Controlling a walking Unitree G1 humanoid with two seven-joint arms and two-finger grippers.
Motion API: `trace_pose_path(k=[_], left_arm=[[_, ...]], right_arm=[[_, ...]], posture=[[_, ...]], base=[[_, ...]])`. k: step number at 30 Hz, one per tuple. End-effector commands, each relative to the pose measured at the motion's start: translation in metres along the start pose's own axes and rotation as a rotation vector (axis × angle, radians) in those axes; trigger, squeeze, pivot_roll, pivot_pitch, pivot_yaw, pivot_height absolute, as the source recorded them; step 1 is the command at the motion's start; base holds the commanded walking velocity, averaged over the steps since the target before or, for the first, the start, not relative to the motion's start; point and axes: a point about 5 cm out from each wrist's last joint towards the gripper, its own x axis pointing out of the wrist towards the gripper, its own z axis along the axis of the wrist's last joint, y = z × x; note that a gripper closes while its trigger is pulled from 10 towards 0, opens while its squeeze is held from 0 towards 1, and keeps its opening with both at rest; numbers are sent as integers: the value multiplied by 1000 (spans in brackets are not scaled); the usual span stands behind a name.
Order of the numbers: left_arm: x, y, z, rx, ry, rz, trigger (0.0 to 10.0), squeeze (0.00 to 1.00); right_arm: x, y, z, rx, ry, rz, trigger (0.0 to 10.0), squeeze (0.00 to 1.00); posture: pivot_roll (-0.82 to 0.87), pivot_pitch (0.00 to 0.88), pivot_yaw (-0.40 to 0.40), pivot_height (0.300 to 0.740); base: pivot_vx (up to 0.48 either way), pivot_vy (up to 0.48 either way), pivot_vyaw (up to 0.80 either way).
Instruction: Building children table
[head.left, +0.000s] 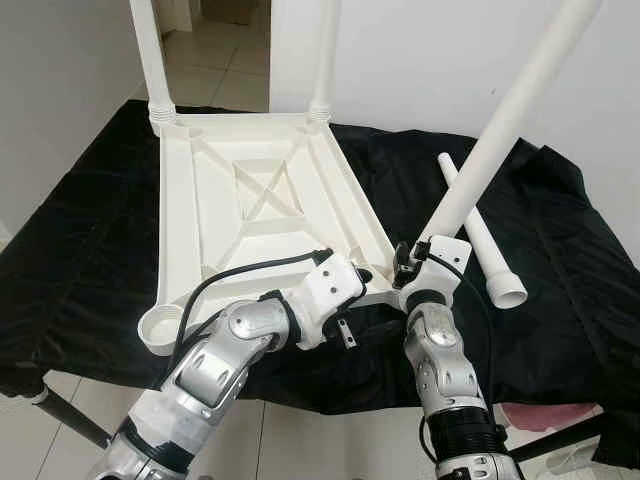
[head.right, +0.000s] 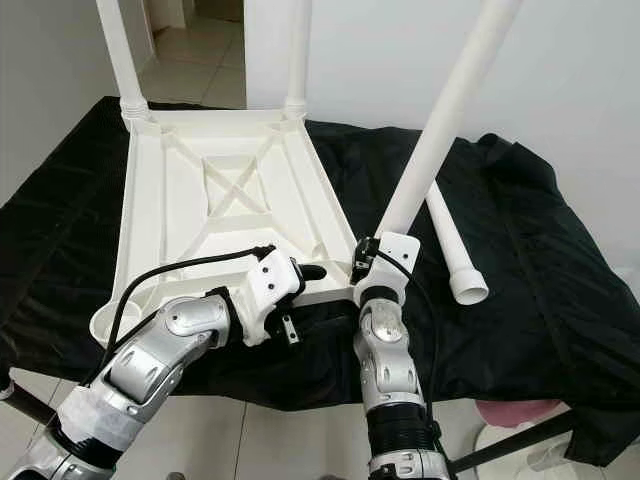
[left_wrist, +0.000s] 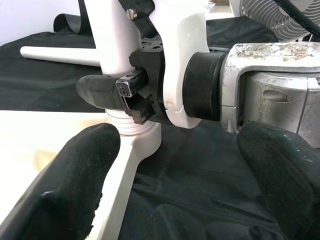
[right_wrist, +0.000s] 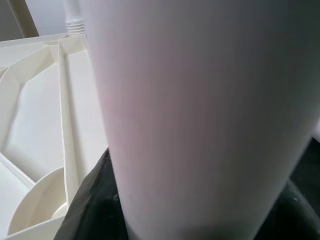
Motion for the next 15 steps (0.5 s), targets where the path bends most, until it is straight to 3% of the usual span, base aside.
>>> trace_pose_path(k=[1,4,5,15], left_arm=[[1,0,0,10,5,-17,10000,0],[1,0,0,12,6,-16,10000,0],[1,0,0,12,7,-15,10000,0],[-2,1,-1,14,11,-8,10000,0]], right_arm=[[-2,-1,-8,4,45,-13,10000,0],[-3,1,-7,23,36,-3,10000,24],[-3,2,-5,31,22,3,10000,1000],[-2,-11,8,65,-56,85,10000,1000]], posture=[[18,0,-94,740],[19,0,-92,740],[22,0,-91,740],[24,0,-92,740]], base=[[0,0,0],[0,0,0],[0,0,0],[0,0,0]])
